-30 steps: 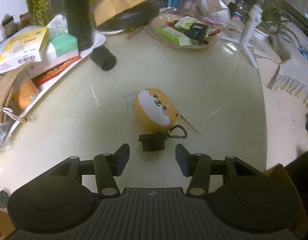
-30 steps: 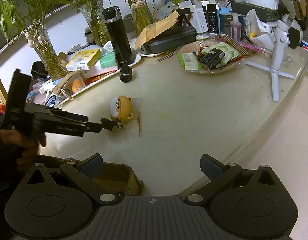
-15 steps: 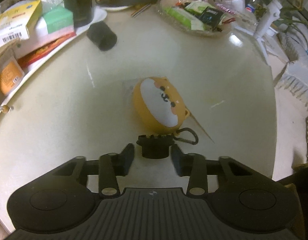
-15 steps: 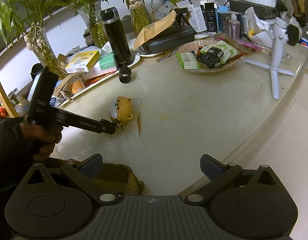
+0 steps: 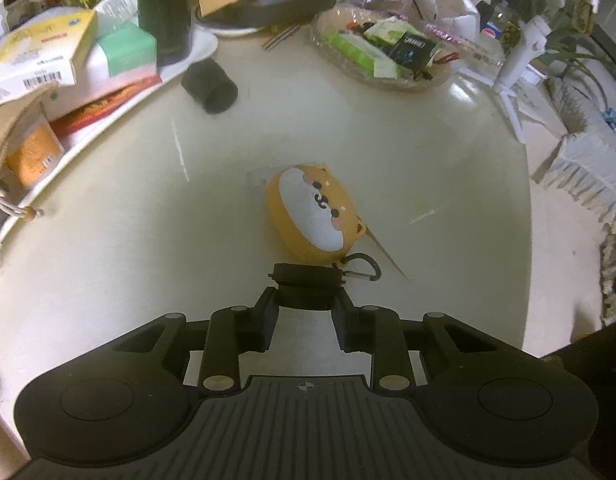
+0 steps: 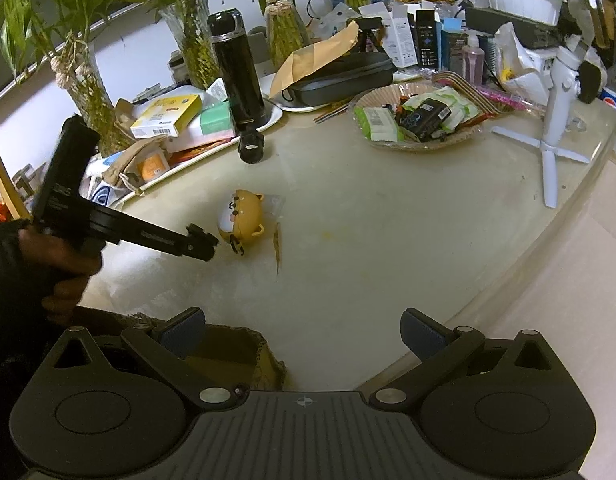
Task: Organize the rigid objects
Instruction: 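Close the left tool on the black clip of the shiba pouch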
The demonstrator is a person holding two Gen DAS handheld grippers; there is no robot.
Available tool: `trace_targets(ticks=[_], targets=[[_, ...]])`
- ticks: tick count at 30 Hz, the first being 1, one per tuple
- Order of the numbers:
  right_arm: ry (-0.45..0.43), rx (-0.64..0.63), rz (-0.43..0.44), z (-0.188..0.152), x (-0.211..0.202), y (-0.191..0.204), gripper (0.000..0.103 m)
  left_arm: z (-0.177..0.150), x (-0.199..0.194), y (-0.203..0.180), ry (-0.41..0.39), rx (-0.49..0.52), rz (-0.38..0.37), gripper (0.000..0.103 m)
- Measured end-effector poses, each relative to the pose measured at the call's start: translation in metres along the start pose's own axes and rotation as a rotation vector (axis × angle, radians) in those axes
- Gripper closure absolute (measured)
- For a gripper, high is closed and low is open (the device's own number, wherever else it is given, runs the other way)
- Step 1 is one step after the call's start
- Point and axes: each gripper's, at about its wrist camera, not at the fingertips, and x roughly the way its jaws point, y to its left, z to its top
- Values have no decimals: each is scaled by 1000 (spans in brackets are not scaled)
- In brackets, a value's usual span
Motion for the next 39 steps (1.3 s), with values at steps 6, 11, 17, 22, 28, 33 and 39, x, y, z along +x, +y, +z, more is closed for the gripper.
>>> trace_targets(ticks=[6, 11, 17, 22, 28, 33, 39], targets=[[2, -56, -9, 3, 1, 13, 0, -7, -26, 4, -45, -1, 8, 74], [11, -83, 4, 9, 4, 23, 0, -16, -47, 8, -84, -11, 21, 74], [19, -122, 26, 21, 13, 37, 0, -26, -68, 14, -125, -33, 28, 74], [30, -152, 44, 31, 22, 46, 0, -34, -83, 16, -152, -39, 30, 74], [40, -164, 56, 47, 35, 48, 0, -45, -100, 19, -173, -38, 13, 74], [50, -165, 78, 58, 49, 50, 0, -53, -112, 20, -183, -33, 9, 74], [72, -166, 130, 70, 70, 53, 0, -63, -123, 23, -194, -34, -1, 74]])
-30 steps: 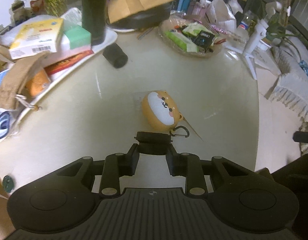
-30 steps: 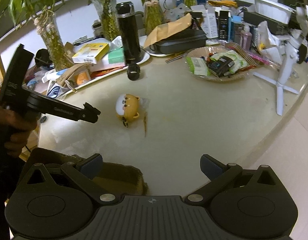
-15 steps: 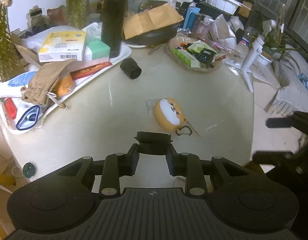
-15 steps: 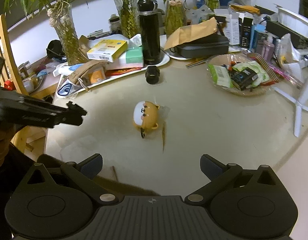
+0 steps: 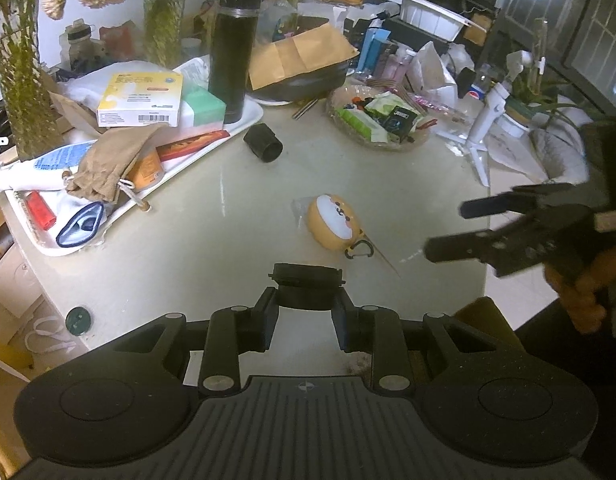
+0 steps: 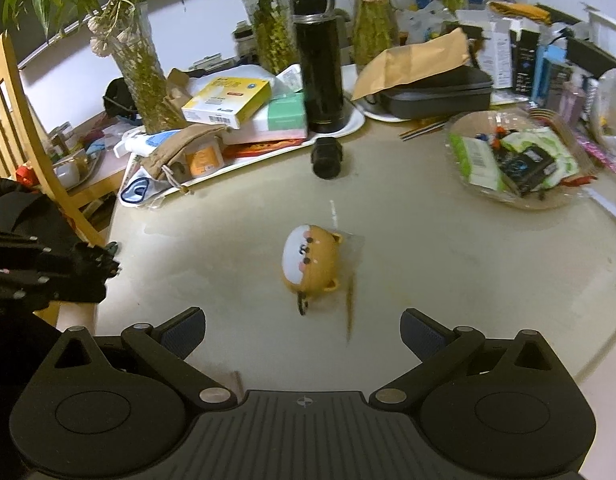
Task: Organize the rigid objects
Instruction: 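Close the left tool on the black clip of the shiba pouch, then grasp the orange shiba pouch with the right tool while the left tool lifts the black clip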
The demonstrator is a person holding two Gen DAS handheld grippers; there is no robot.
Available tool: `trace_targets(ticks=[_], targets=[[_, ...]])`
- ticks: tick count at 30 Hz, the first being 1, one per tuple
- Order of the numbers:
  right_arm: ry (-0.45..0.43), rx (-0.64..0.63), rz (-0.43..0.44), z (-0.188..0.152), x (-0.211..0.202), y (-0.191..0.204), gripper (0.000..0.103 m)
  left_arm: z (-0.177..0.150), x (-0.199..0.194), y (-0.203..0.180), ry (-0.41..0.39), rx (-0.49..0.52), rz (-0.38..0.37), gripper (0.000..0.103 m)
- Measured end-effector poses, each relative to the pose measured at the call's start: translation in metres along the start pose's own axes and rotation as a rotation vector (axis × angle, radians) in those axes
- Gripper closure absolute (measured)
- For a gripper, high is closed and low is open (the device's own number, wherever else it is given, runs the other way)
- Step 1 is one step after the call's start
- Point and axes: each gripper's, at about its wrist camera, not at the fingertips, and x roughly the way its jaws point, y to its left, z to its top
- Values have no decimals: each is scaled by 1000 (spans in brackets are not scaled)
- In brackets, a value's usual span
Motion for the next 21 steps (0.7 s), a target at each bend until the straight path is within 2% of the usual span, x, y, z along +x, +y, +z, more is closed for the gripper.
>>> trace_targets(ticks=[8, 11, 18, 21], targets=[[38, -38, 50, 17, 30, 1, 2, -8, -13, 5, -11, -20, -8, 74], [51, -32, 61, 23, 42, -1, 7, -11, -14, 5, -8, -24, -12, 74], [78, -11, 75, 34, 74, -6, 10, -16, -16, 6, -9, -26, -28, 74], [91, -1, 77, 38, 87, -7, 15, -17, -15, 6, -7, -28, -34, 74]])
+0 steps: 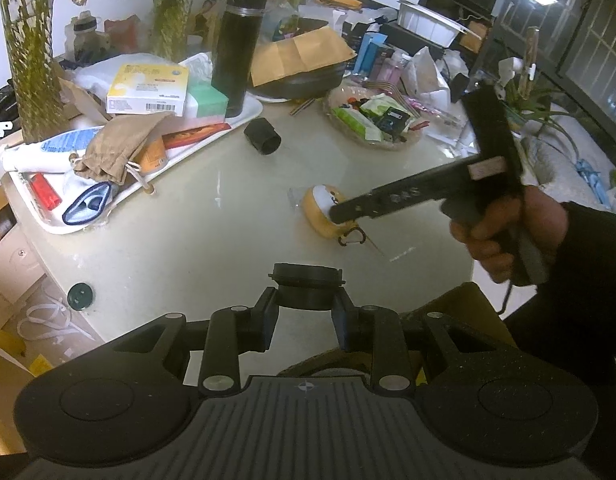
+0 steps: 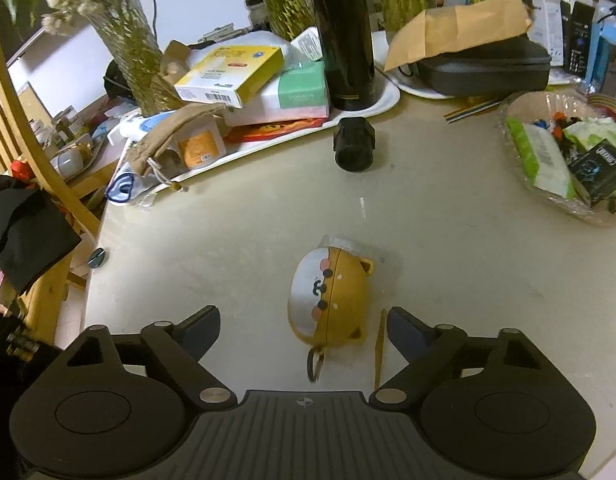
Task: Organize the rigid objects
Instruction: 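Grasp the orange shiba pouch with the right tool while the left tool lifts the black clip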
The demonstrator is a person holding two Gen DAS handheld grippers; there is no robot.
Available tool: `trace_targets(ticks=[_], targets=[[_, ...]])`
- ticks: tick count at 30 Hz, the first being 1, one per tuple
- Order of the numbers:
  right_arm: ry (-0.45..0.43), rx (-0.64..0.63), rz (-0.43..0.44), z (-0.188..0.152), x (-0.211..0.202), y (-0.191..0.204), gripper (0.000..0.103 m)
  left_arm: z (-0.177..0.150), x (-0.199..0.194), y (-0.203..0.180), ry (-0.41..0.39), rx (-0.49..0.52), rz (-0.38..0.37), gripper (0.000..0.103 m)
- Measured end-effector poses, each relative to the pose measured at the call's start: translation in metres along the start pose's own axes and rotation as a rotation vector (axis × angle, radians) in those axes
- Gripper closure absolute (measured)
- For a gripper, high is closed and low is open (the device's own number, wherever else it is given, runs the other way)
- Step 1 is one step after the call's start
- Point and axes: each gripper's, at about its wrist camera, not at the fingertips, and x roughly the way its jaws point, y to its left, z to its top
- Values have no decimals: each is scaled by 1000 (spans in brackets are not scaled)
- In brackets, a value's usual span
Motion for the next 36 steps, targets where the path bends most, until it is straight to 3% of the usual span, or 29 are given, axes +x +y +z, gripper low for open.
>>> trace_targets(ticks=[9, 13, 22, 36], targets=[[39, 51, -17, 9, 36, -7, 30, -2, -1, 0, 4, -2, -7, 74], [53, 52, -54, 9, 45, -8, 45, -4, -1, -1, 8, -2, -8, 74], [56, 54, -38, 8, 42, -11, 47, -6, -4, -2, 8, 0, -4, 74], [12, 37, -34, -4, -9, -13, 47, -8, -11, -6, 6, 14, 4, 74]])
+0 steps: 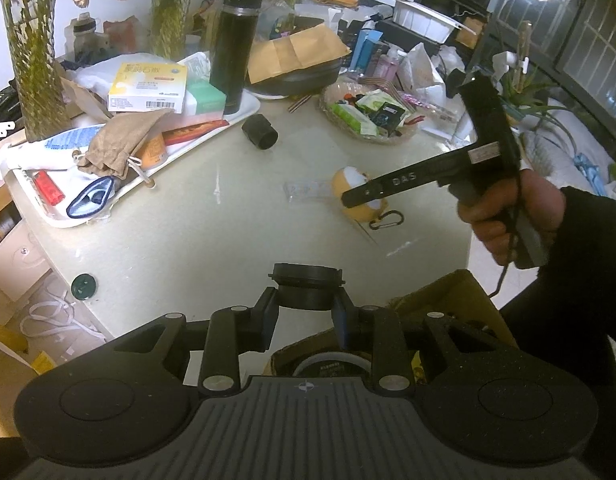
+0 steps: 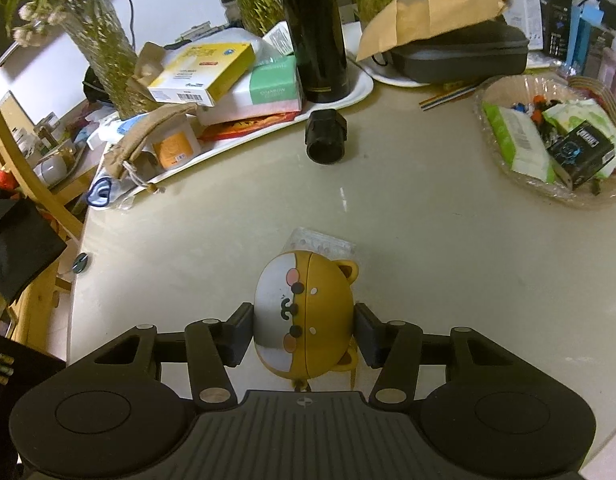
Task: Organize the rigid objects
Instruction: 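Grasp the orange shiba pouch with the right tool while the left tool lifts the black clip, then carry the shiba pouch with the right tool while the left tool carries the clip to the box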
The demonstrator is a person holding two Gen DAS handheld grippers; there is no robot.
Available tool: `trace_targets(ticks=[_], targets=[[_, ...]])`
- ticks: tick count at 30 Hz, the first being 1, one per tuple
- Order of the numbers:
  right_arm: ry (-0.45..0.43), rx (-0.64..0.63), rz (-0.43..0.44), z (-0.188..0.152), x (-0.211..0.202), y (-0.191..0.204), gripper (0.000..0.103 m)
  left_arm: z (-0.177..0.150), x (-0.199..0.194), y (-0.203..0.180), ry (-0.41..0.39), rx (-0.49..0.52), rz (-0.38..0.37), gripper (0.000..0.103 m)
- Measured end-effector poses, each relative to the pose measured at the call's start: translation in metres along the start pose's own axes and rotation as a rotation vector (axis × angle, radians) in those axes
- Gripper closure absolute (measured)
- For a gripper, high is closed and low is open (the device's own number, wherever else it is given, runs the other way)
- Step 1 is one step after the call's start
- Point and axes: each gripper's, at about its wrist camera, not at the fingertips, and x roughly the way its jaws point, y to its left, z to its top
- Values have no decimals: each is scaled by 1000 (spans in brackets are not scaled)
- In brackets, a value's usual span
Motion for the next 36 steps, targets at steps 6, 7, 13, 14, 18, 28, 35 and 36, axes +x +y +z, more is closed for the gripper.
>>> trace_targets(ticks=[6, 7, 13, 14, 18, 28, 35, 36], targets=[[-31, 11, 21, -4, -24, 2, 47, 0, -6, -5, -5, 17, 0, 74], [-35, 12, 27, -5, -28, 2, 47, 0, -7, -6, -6, 19, 0, 74], [-67, 8, 56, -12, -56, 8, 47, -2, -15, -13, -14, 37, 0, 74], [-71, 12, 66, -13, -61, 10, 47, -2, -17, -15, -15, 41, -2, 74], [-89, 7, 93, -20, -80, 19, 47, -5, -21, -23, -13, 61, -9, 74], [-108, -17, 121, -48, -108, 37, 47, -21, -22, -43, 30, 124, -47, 74], [-94, -37, 113, -71, -114, 43, 47, -37, -16, -56, 86, 161, -72, 74], [-93, -33, 115, -74, -115, 43, 47, -39, -15, -58, 94, 163, -75, 74]])
